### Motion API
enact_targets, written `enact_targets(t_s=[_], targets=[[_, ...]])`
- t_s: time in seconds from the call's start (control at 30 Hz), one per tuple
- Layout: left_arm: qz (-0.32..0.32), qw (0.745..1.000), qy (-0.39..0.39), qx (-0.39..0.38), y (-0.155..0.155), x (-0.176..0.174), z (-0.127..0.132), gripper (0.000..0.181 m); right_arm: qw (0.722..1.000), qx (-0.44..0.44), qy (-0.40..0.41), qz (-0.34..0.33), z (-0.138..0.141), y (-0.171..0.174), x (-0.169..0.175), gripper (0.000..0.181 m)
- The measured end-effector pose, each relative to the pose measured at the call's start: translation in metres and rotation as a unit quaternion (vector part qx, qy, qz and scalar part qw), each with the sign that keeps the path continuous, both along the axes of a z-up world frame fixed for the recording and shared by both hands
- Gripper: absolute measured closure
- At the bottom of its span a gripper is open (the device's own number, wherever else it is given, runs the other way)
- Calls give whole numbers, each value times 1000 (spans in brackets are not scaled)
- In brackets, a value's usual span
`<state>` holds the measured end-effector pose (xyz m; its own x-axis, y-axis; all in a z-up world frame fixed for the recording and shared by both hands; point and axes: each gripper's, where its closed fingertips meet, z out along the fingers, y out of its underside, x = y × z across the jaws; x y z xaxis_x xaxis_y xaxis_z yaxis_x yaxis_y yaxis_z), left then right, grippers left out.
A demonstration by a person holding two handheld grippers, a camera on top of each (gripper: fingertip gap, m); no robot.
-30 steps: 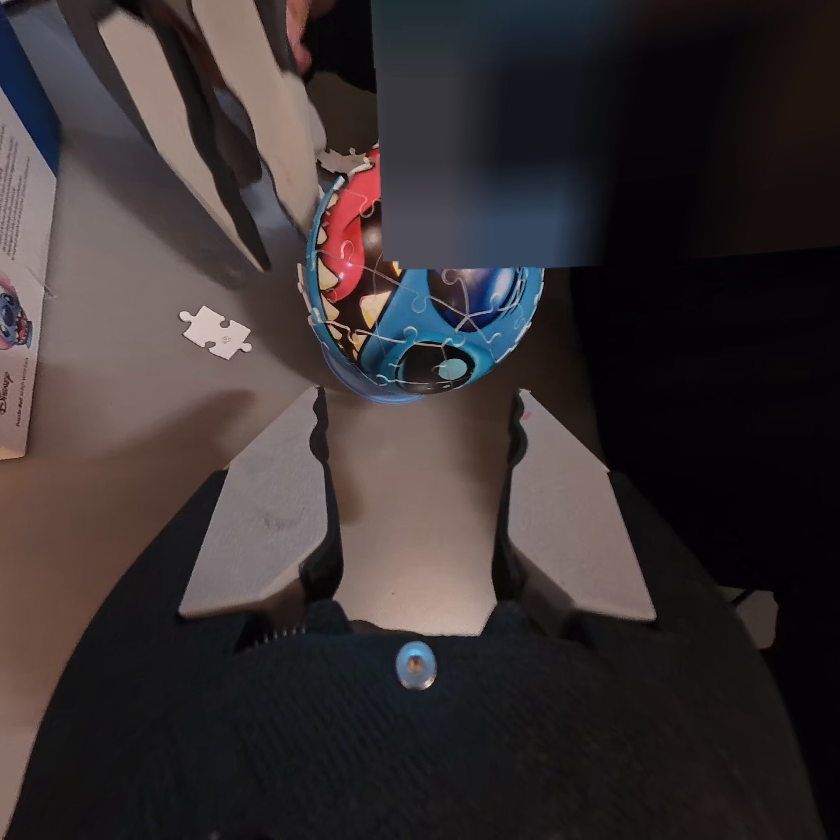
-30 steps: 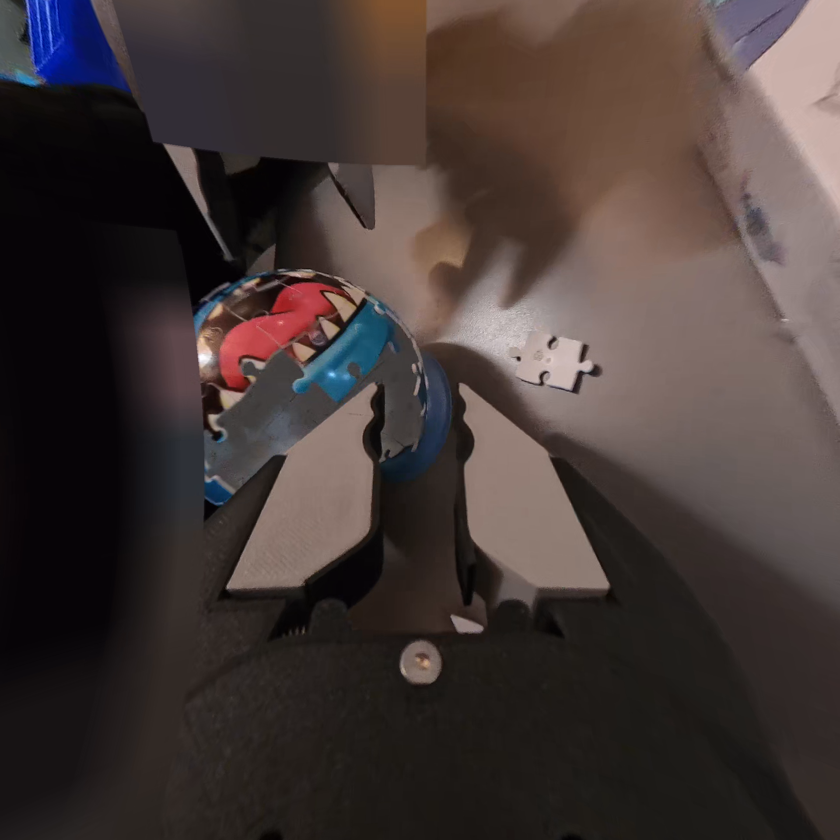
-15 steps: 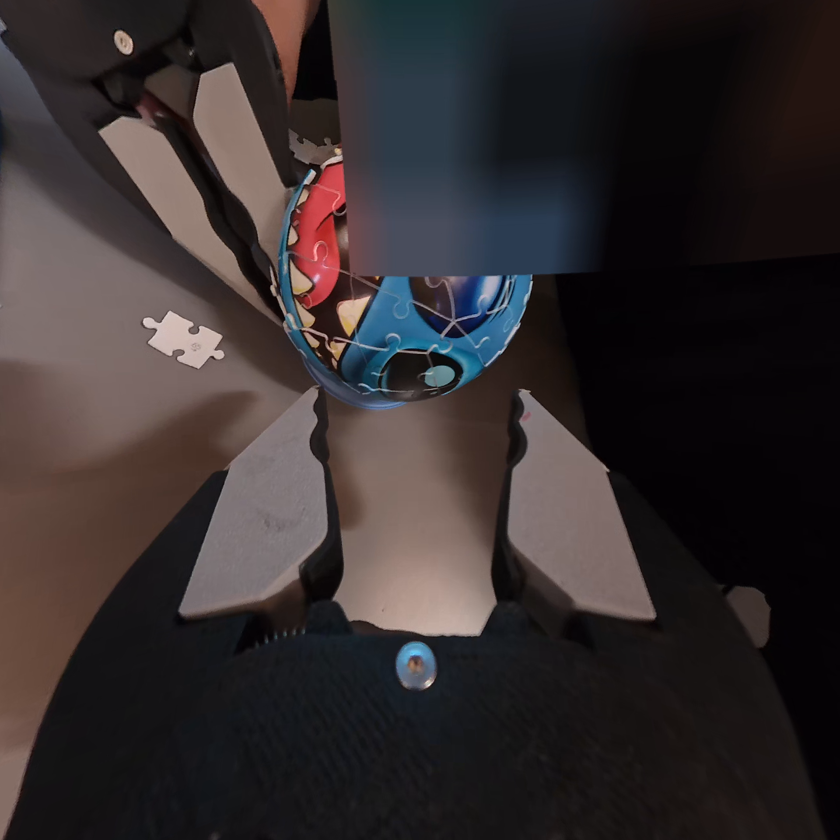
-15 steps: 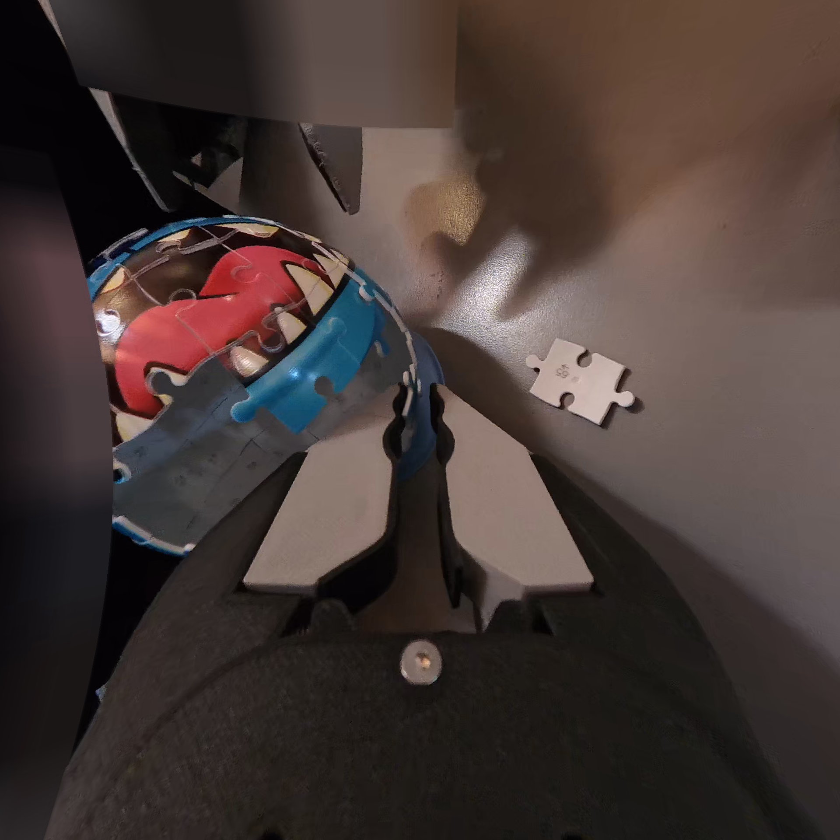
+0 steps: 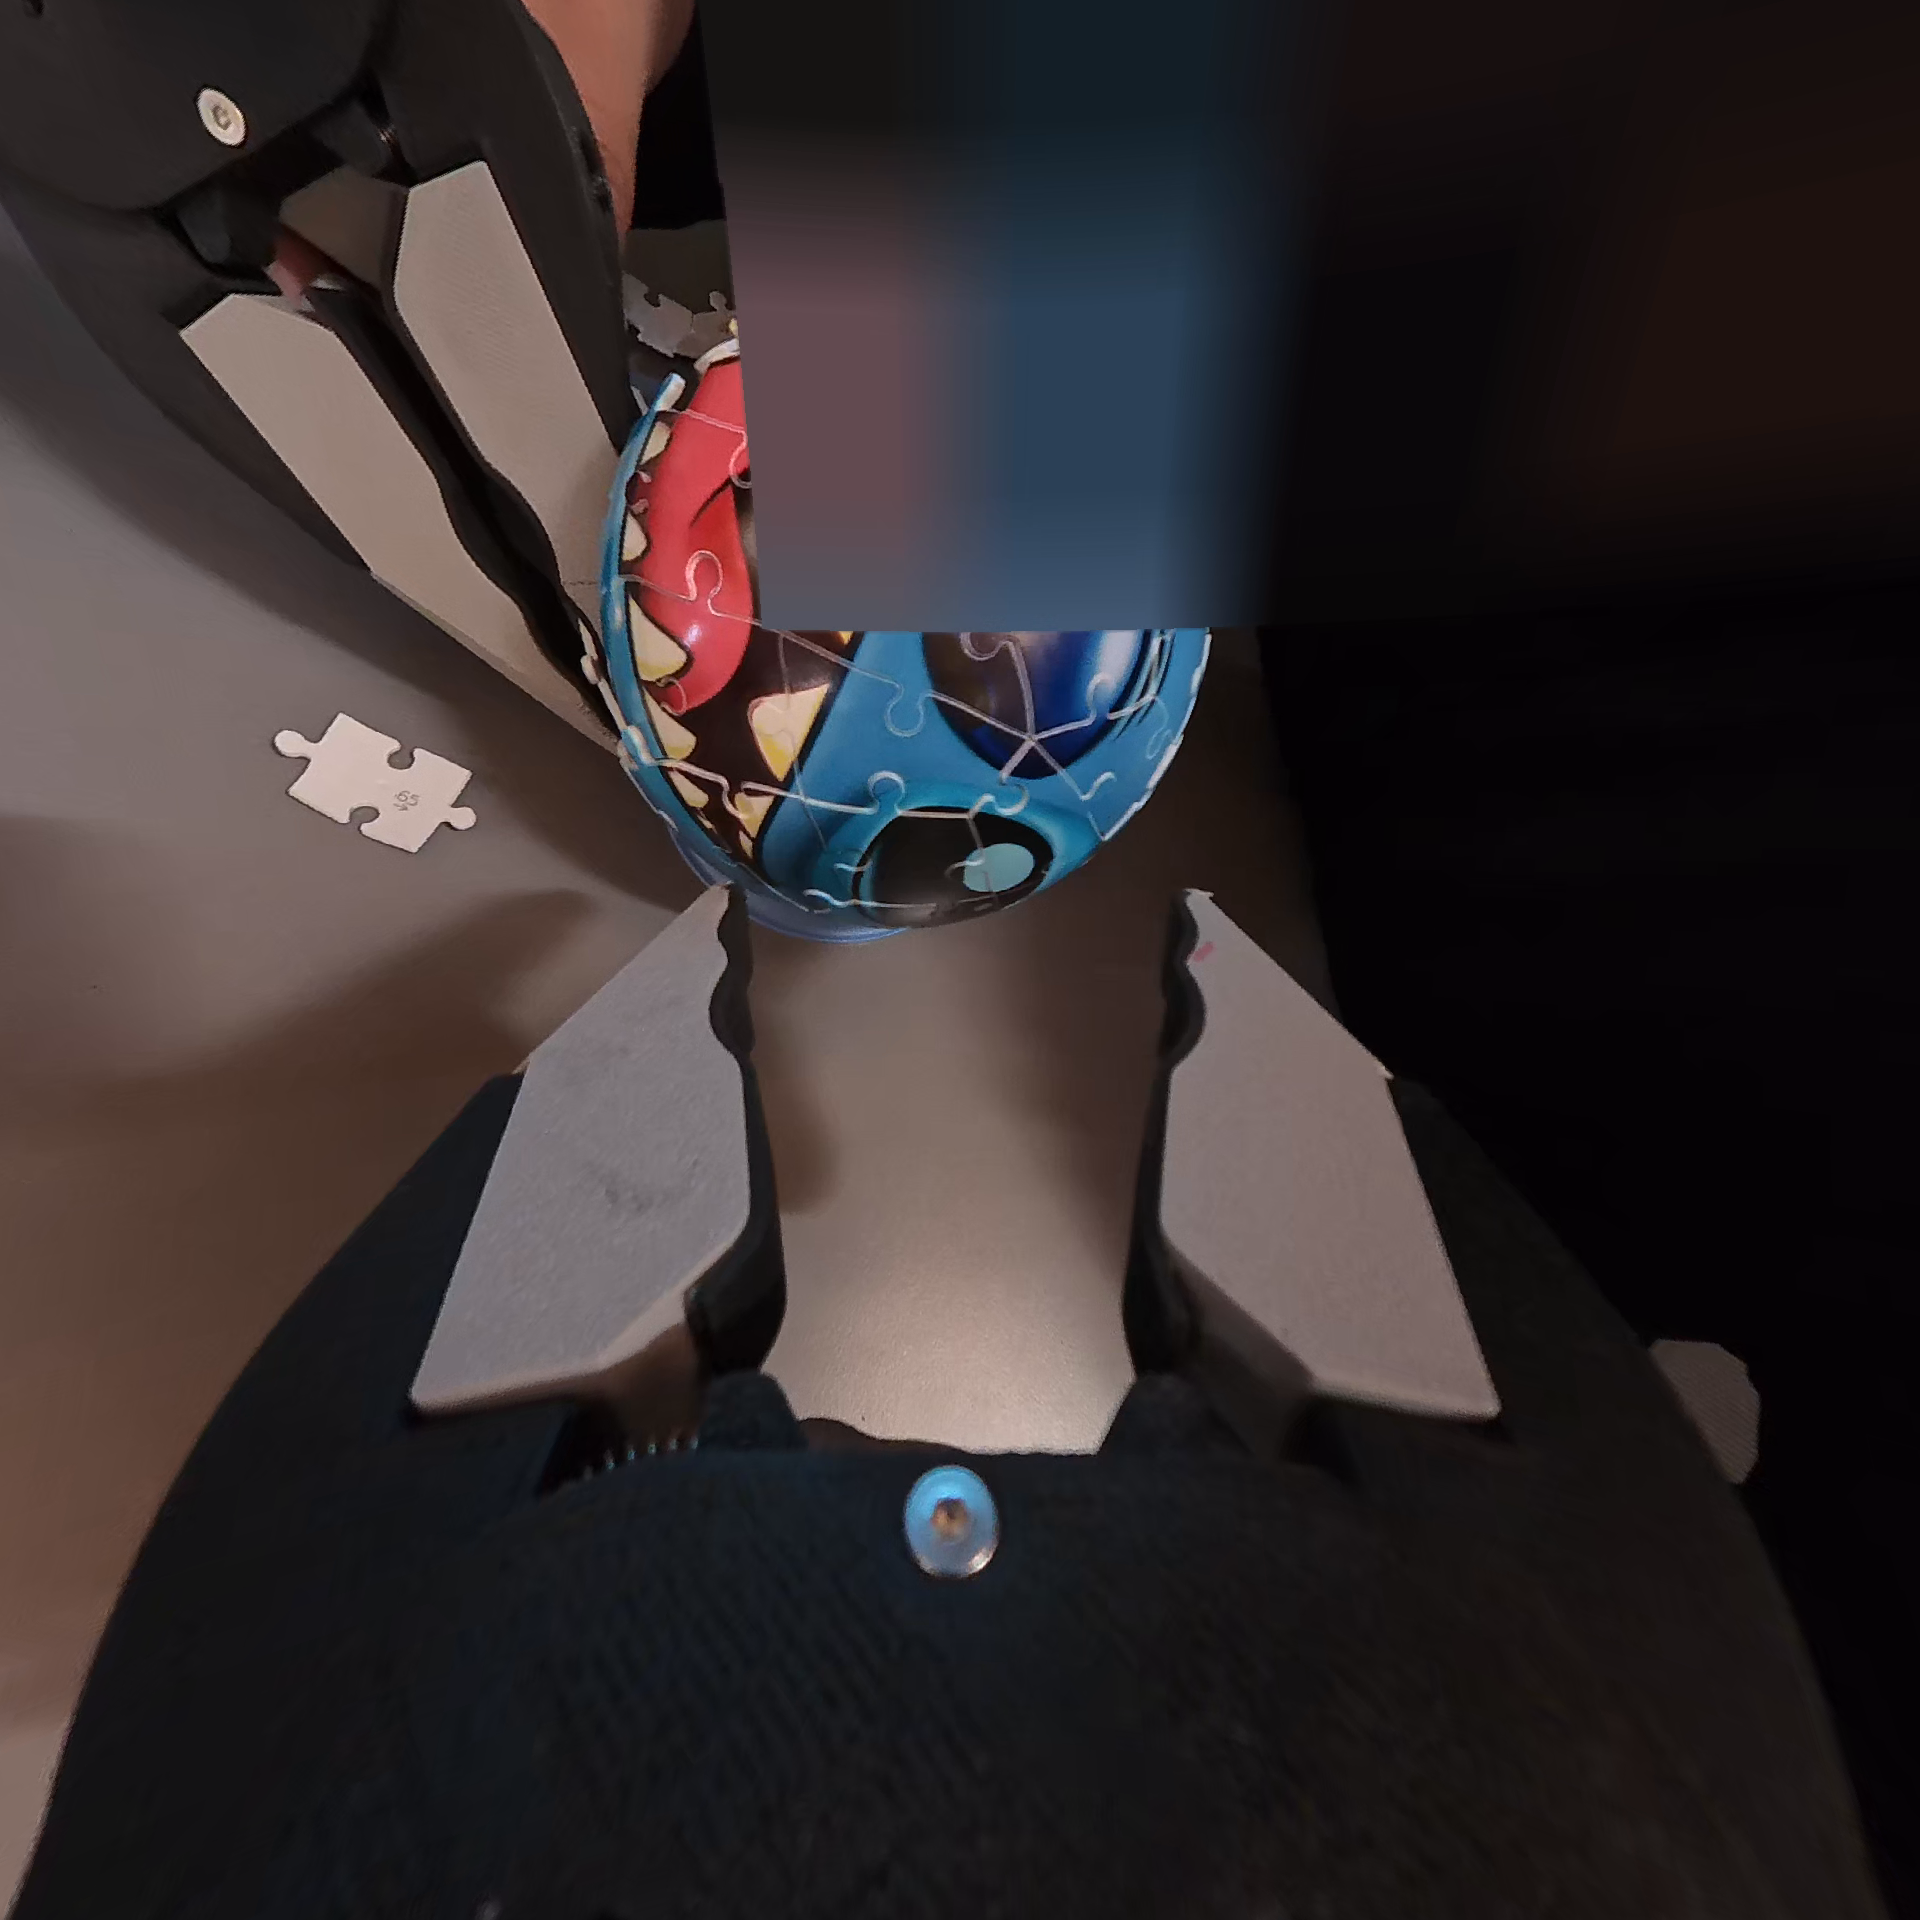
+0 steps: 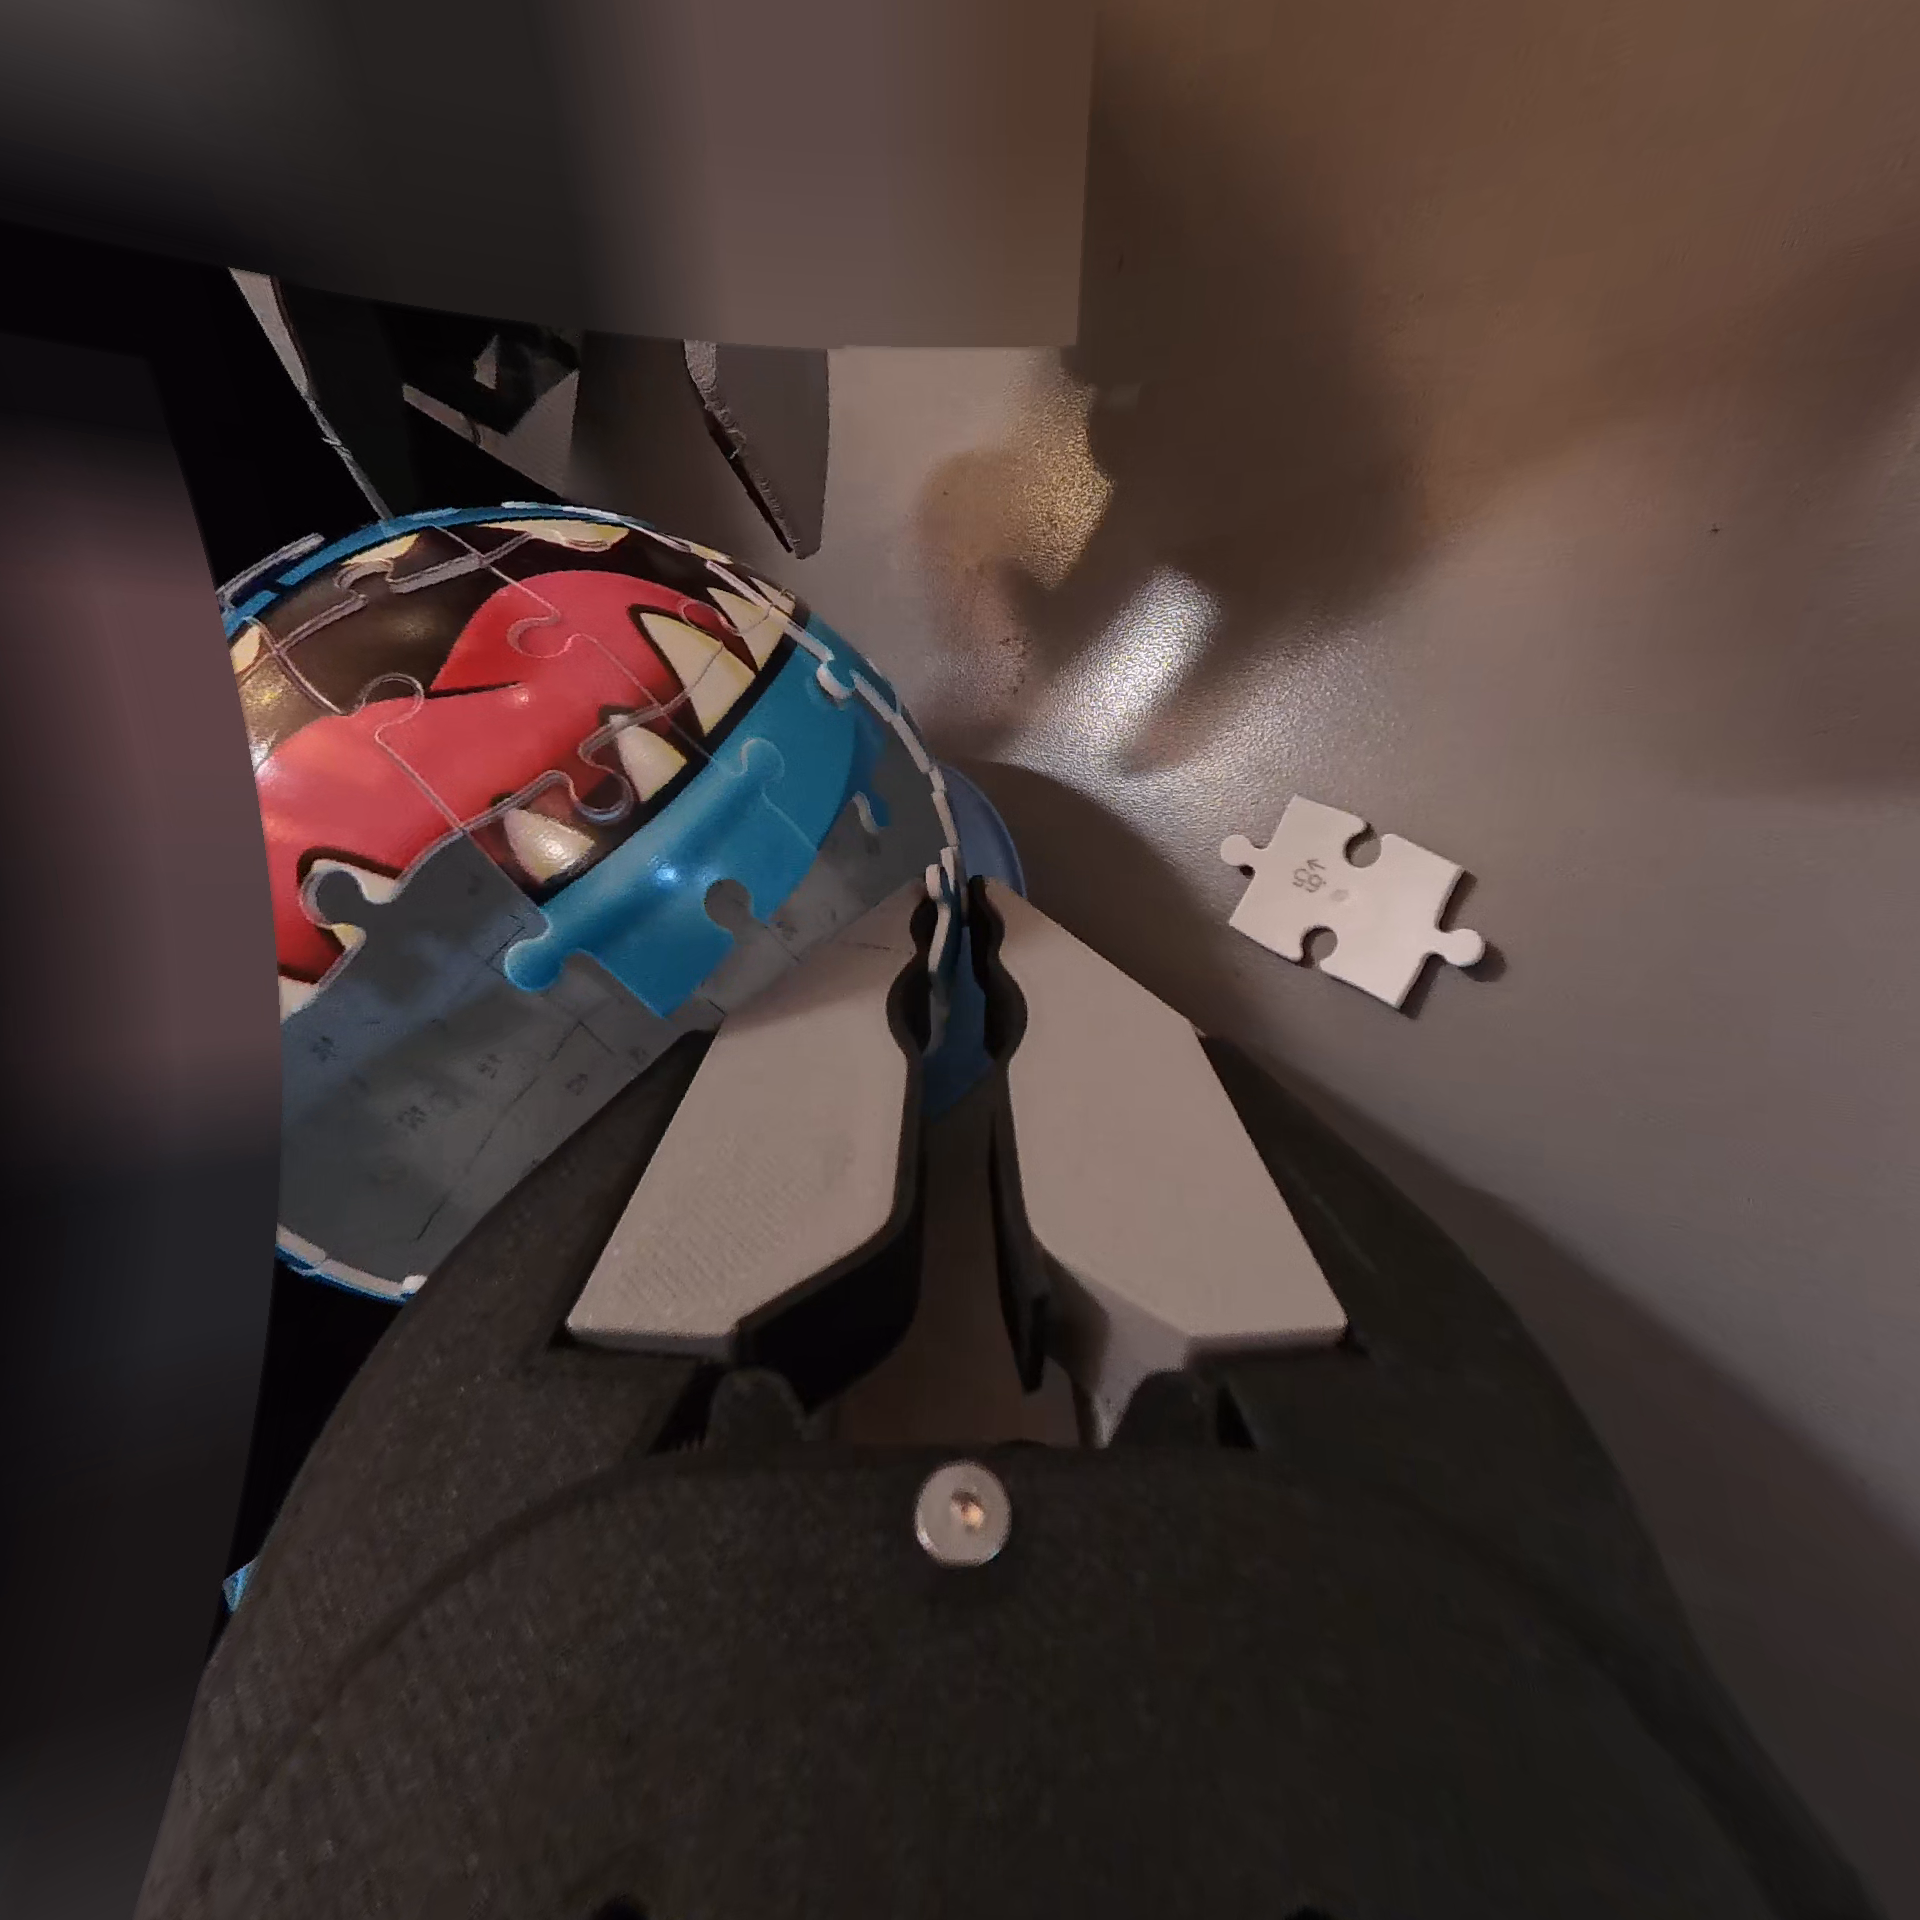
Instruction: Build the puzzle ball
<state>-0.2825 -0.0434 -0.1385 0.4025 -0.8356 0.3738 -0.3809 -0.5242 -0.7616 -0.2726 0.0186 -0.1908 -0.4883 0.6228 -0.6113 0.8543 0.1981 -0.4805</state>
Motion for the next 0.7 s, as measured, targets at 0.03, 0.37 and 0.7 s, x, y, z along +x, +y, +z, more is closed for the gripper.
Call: enact_targets(t_s=[0.03,0.37,0.7], targets=[[0,1000,0,0,0,0,0,103,1000,0,0,0,0,0,0,179],[2,1000,-1,3,0,-1,2,103,1000,6,-16,0,-3,-2,3,179],[2,1000,-2,3,-1,-1,3,104,999,-22,-45,-7,-1,-5,5,136]])
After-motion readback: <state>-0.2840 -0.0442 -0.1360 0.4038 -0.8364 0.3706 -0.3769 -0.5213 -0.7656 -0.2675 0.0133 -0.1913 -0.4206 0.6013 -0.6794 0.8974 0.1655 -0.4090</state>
